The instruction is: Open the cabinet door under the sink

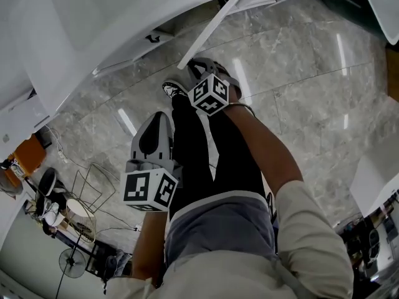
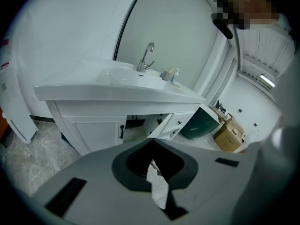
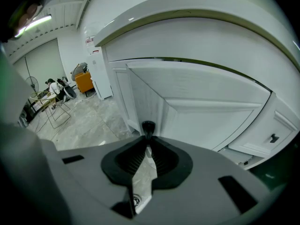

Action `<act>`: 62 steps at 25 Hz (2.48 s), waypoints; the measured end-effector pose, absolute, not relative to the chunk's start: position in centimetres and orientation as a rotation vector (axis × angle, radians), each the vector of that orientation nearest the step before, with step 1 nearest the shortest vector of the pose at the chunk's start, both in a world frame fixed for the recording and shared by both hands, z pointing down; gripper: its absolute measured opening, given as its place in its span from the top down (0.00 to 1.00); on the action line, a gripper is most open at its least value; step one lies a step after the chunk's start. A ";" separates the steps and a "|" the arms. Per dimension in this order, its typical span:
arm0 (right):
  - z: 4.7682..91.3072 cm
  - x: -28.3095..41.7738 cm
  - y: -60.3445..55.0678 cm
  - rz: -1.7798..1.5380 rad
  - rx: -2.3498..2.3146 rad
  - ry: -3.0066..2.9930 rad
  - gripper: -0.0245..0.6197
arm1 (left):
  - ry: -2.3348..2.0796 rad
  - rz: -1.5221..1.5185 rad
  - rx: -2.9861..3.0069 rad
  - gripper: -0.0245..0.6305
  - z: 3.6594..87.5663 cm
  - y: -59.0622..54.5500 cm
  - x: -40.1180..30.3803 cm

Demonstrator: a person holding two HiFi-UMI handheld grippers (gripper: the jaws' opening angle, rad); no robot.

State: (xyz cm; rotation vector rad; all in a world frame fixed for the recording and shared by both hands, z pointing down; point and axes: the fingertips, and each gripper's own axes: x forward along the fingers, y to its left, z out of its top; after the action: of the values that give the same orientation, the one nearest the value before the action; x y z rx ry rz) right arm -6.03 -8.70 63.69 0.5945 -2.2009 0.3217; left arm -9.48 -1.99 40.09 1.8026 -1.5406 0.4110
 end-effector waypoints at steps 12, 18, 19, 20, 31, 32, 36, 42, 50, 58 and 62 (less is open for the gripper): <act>63.7 -3.0 -7.0 0.292 0.544 -2.191 0.88 | -1.520 0.453 1.817 0.96 40.0 -1.1 -8.9; 63.9 -0.8 -6.1 0.285 0.541 -2.178 0.88 | -1.509 0.439 1.825 0.96 40.0 -1.2 -8.1; 63.9 -0.4 -6.0 0.285 0.541 -2.177 0.88 | -1.507 0.436 1.825 0.96 40.0 -1.3 -7.9; 63.9 -0.1 -5.8 0.286 0.541 -2.176 0.88 | -1.505 0.435 1.827 0.96 39.9 -1.3 -7.7; 63.9 2.7 -5.2 0.291 0.561 -2.170 0.88 | -1.473 0.380 1.802 0.96 39.7 -1.7 -5.6; 63.9 2.9 -5.1 0.293 0.557 -2.169 0.88 | -1.466 0.378 1.805 0.96 39.6 -1.8 -5.3; 64.0 3.5 -5.1 0.294 0.536 -2.167 0.88 | -1.446 0.377 1.830 0.96 39.6 -2.1 -4.0; 64.1 4.7 -4.9 0.290 0.537 -2.157 0.88 | -1.436 0.391 1.840 0.96 39.8 -1.9 -3.7; 64.1 6.1 -4.8 0.310 0.523 -2.161 0.88 | -1.430 0.396 1.843 0.96 39.9 -2.2 -2.9; 64.4 8.5 -4.8 0.317 0.552 -2.141 0.88 | -1.424 0.401 1.847 0.96 40.2 -2.1 -2.3; 64.6 9.9 -4.9 0.318 0.565 -2.131 0.88 | -1.419 0.408 1.846 0.96 40.5 -2.0 -2.0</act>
State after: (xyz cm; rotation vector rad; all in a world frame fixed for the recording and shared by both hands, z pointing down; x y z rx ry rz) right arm 9.89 -4.94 64.58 0.5649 -2.1314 0.3176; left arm -2.02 -2.03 40.52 1.8462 -1.4187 0.4081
